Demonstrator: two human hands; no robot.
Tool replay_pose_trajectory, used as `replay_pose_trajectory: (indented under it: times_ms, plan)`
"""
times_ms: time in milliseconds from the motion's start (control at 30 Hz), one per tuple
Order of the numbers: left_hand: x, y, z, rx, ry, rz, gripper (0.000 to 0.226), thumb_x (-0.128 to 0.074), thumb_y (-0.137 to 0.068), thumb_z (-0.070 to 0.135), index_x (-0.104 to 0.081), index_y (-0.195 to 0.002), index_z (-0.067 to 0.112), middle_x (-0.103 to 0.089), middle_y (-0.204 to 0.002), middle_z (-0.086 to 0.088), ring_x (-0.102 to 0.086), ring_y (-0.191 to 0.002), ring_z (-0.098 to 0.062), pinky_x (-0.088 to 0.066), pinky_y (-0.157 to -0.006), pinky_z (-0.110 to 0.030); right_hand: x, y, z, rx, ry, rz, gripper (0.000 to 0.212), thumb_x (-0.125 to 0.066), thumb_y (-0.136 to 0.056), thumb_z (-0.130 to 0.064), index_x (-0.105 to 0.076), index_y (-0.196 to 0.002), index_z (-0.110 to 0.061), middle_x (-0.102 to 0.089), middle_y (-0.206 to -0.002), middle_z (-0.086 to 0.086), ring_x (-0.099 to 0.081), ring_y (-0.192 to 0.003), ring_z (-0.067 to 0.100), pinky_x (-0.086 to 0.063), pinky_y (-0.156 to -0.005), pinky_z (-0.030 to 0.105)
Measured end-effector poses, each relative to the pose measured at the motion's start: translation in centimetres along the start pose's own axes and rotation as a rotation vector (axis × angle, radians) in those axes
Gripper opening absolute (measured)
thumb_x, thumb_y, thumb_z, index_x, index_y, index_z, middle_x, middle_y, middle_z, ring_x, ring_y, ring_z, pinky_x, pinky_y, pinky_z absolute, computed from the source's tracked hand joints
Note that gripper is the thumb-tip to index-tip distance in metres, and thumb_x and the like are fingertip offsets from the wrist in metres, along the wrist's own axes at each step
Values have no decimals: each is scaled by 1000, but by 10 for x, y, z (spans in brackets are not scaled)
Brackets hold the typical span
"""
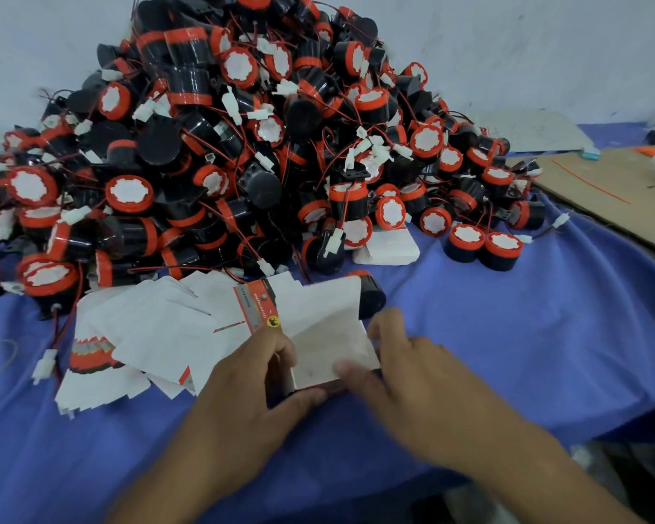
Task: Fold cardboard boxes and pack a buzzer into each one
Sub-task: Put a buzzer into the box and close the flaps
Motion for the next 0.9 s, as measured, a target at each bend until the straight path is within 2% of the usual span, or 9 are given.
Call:
replay_pose_trajectory:
  times_ms: [100, 200, 267, 333, 433, 533, 667, 800, 900]
  plan:
    - [6, 1, 0, 7, -24, 6, 49, -72, -63, 68, -44, -95, 42, -54, -82, 24, -48, -66, -3, -43, -60, -14, 25, -17, 36, -127, -205, 170, 48, -28, -88, -76, -37, -102, -31, -59, -61, -2, -59, -59, 16, -48, -57, 42]
    - [5, 6, 6, -43, -89, -40, 56, -65, -58, 76, -42, -101, 49, -46, -93, 31, -49, -82, 4, -42, -70, -8, 37, -39, 67, -188, -285, 329, 37, -40, -94, -61, -46, -116, -31, -65, -86, -8, -62, -77, 15, -47, -67, 34]
    - [4, 8, 8, -43, -112, -55, 61, -61, -56, 80, -39, -105, 53, -42, -102, 31, -47, -95, 7, -43, -70, -8, 26, -56, 70, -156, -312, 269, 47, -47, -97, -55, -45, -139, -34, -60, -101, -7, -59, -86, 12, -41, -71, 26]
    - [2, 9, 8, -33, -118, -65, 63, -59, -55, 82, -36, -107, 56, -39, -106, 31, -44, -102, 9, -45, -68, -9, 6, -69, 60, -78, -299, 131, 47, -52, -98, -45, -45, -143, -35, -57, -103, -1, -56, -93, 17, -40, -74, 25]
    - [1, 8, 7, -32, -118, -79, 60, -62, -57, 78, -37, -106, 56, -41, -107, 31, -44, -106, 9, -39, -79, -5, -4, -79, 50, -31, -302, 77, 26, -60, -95, -33, -54, -120, -27, -66, -92, 1, -61, -84, 20, -48, -69, 33]
    - [1, 8, 4, -9, -99, -88, 59, -75, -62, 72, -41, -105, 50, -47, -105, 30, -44, -107, 10, -36, -82, -4, -3, -80, 53, -95, -392, 85, 24, -67, -90, -29, -47, -104, -25, -67, -80, 1, -65, -70, 21, -56, -61, 40]
    - [-2, 9, 1, 11, -86, -109, 53, -77, -67, 63, -42, -103, 46, -43, -112, 38, -45, -105, 10, -38, -80, -5, 10, -71, 74, -220, -457, 125, 35, -76, -83, -36, -42, -88, -27, -61, -71, -1, -49, -53, 9, -42, -49, 28]
    - [-2, 8, 1, 7, -70, -106, 54, -78, -72, 57, -38, -107, 50, -41, -112, 38, -45, -103, 9, -39, -77, -6, 57, -48, 93, -256, -690, 381, 33, -80, -83, -31, -48, -91, -26, -65, -86, 9, -53, -62, 11, -45, -55, 31]
    - [-3, 8, 0, 11, -85, -105, 52, -75, -73, 60, -39, -108, 47, -37, -115, 41, -37, -109, 13, -35, -81, -3, 88, -24, 109, -250, -975, 669, 26, -77, -88, -20, -52, -95, -22, -69, -92, -1, -71, -88, 16, -62, -82, 39]
Point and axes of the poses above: each hand's wrist, its own y-axis away from the middle knuckle, its own x-axis out of the back of the hand, z = x × y, the point moved 10 cm from there along -y, towards the middle knuckle
